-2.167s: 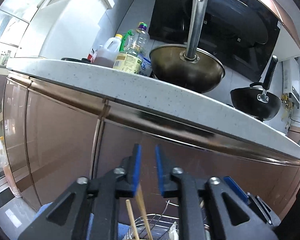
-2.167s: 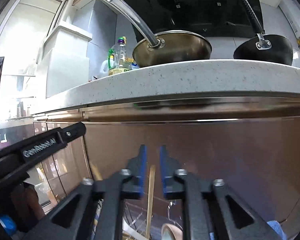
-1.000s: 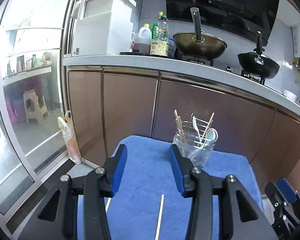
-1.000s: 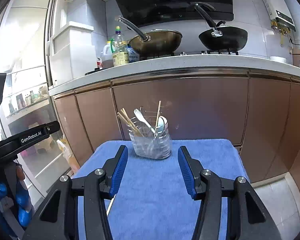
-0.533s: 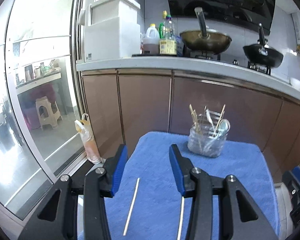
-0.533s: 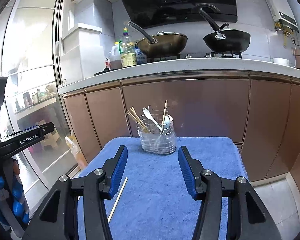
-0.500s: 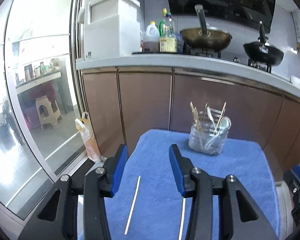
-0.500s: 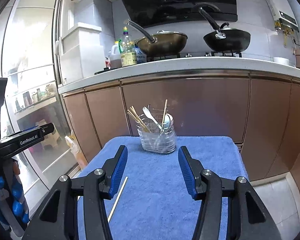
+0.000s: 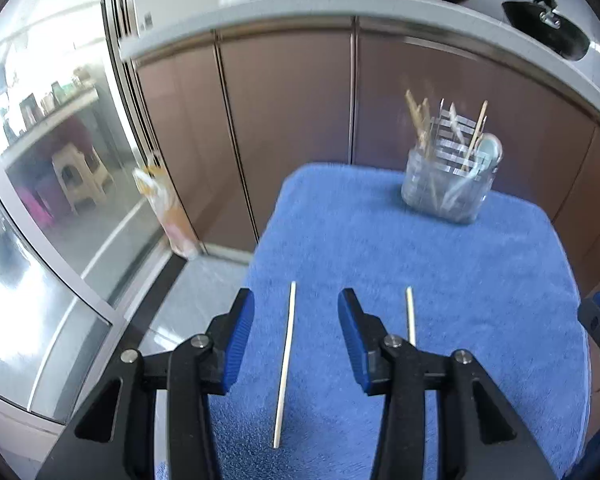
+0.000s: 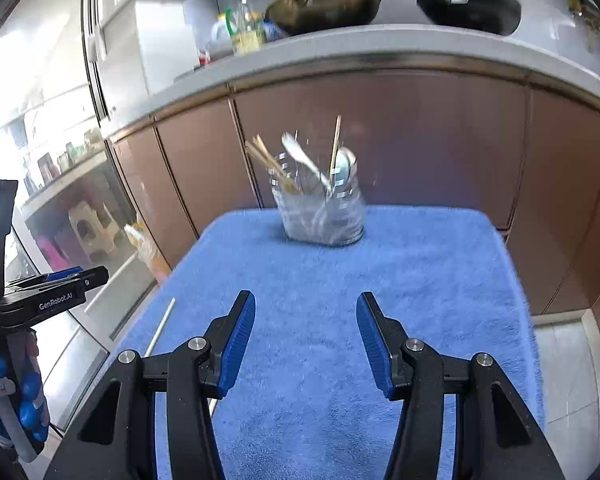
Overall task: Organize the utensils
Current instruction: 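Withdraw both open tools back toward the last two chopsticks, then grasp a chopstick with the right tool while the left tool grasps the last one, then lift both chopsticks over the holder and open both tools to drop them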
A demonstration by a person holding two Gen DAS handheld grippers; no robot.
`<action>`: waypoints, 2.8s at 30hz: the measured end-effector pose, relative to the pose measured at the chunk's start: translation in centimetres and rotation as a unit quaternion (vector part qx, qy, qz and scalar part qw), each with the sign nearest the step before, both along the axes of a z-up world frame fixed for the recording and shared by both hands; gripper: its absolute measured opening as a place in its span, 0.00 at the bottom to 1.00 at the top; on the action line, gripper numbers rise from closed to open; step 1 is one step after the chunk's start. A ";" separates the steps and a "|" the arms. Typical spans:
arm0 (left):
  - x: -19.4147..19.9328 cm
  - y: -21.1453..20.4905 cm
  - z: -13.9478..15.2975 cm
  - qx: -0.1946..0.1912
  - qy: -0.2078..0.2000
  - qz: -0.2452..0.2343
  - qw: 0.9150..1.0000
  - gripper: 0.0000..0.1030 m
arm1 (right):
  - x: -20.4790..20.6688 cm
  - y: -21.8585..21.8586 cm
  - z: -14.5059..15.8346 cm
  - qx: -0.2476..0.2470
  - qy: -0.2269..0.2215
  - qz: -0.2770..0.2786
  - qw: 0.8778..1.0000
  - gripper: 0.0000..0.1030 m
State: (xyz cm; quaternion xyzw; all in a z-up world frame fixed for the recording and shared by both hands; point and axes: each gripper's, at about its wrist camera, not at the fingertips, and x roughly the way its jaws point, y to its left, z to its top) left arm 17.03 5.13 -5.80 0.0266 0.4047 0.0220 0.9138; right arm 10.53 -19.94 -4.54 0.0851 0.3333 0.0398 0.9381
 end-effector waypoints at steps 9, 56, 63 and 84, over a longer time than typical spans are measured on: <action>3.0 2.4 -3.8 -0.013 0.080 -0.005 0.997 0.40 | 4.1 1.4 -3.9 0.030 0.080 0.053 0.995 0.51; 11.3 2.2 -11.3 -0.043 0.216 -0.067 0.973 0.04 | 19.2 15.1 -13.9 -0.079 0.335 0.110 0.933 0.05; 7.1 3.3 -7.2 -0.083 0.127 -0.070 0.986 0.04 | 15.6 13.1 -11.0 -0.028 0.257 0.138 0.956 0.05; 4.8 -0.8 9.8 -0.205 -0.151 -0.089 0.963 0.04 | 9.3 3.9 7.5 0.029 -0.125 0.110 0.986 0.05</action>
